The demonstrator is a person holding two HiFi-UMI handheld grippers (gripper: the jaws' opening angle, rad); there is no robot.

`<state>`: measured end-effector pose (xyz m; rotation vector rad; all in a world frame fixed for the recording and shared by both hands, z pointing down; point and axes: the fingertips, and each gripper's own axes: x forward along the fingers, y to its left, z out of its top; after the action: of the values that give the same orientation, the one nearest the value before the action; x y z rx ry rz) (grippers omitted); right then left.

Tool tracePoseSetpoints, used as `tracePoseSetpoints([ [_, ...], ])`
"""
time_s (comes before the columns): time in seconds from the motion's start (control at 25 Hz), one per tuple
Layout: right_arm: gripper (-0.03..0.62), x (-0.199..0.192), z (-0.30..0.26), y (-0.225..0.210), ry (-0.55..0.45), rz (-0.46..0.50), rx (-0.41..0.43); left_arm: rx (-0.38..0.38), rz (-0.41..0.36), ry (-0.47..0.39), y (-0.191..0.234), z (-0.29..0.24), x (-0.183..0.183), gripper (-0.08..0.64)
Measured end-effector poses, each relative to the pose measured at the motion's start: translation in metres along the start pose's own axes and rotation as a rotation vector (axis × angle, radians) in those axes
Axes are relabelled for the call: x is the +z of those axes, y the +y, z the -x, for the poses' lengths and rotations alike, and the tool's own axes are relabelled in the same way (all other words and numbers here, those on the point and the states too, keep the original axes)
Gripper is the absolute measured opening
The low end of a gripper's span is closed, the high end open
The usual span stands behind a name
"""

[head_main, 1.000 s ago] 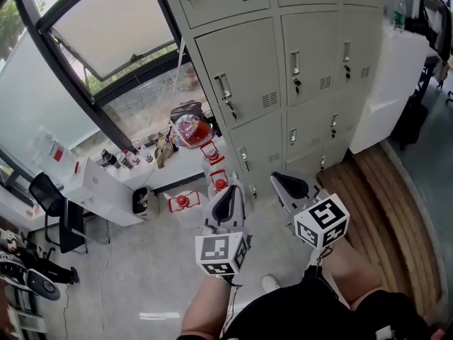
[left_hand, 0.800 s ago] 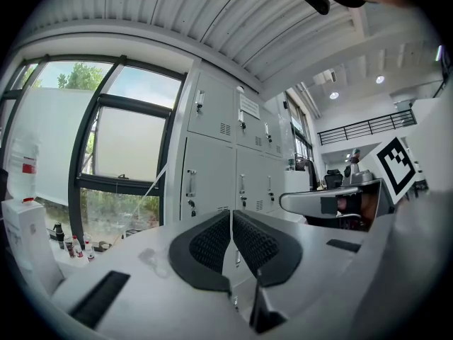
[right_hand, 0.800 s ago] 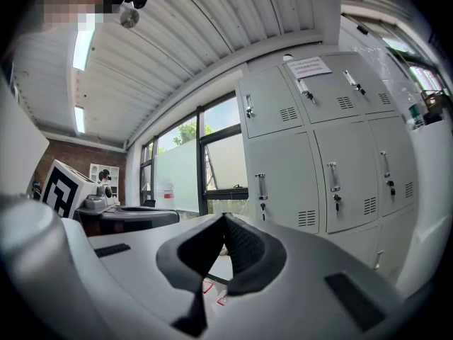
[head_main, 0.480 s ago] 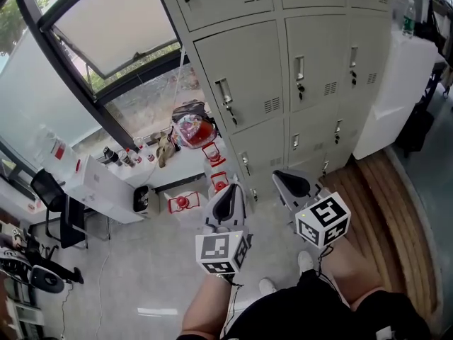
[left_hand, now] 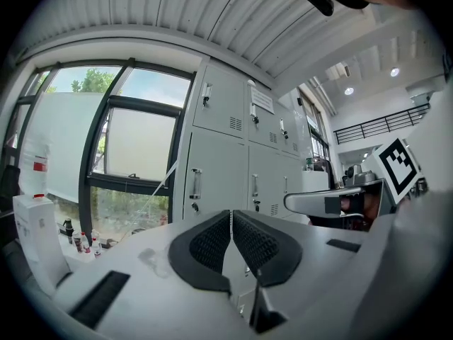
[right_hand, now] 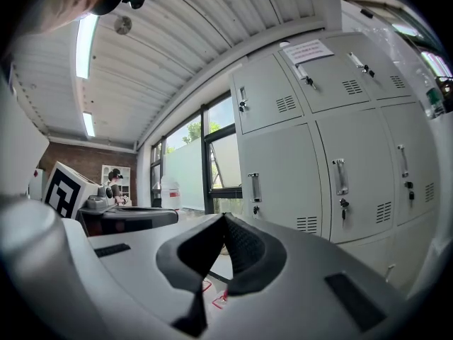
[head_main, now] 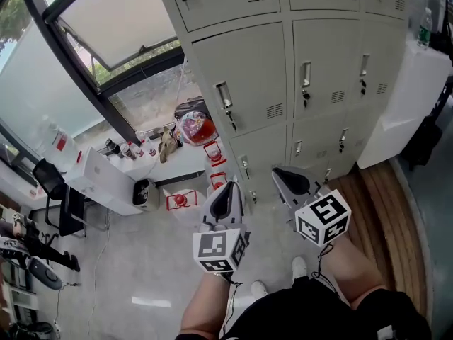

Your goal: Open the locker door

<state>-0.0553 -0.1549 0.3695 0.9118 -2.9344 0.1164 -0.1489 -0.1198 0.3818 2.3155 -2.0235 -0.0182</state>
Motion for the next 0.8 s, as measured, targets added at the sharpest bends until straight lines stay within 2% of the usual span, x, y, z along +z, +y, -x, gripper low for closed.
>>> tracePoseSetpoints([
  [0.8, 0.054, -0.002, -0.025, -0.062, 0.001, -0.022, 0.164, 0.171, -0.017, -0.003, -0.012, -0.052, 0.005, 0.025],
])
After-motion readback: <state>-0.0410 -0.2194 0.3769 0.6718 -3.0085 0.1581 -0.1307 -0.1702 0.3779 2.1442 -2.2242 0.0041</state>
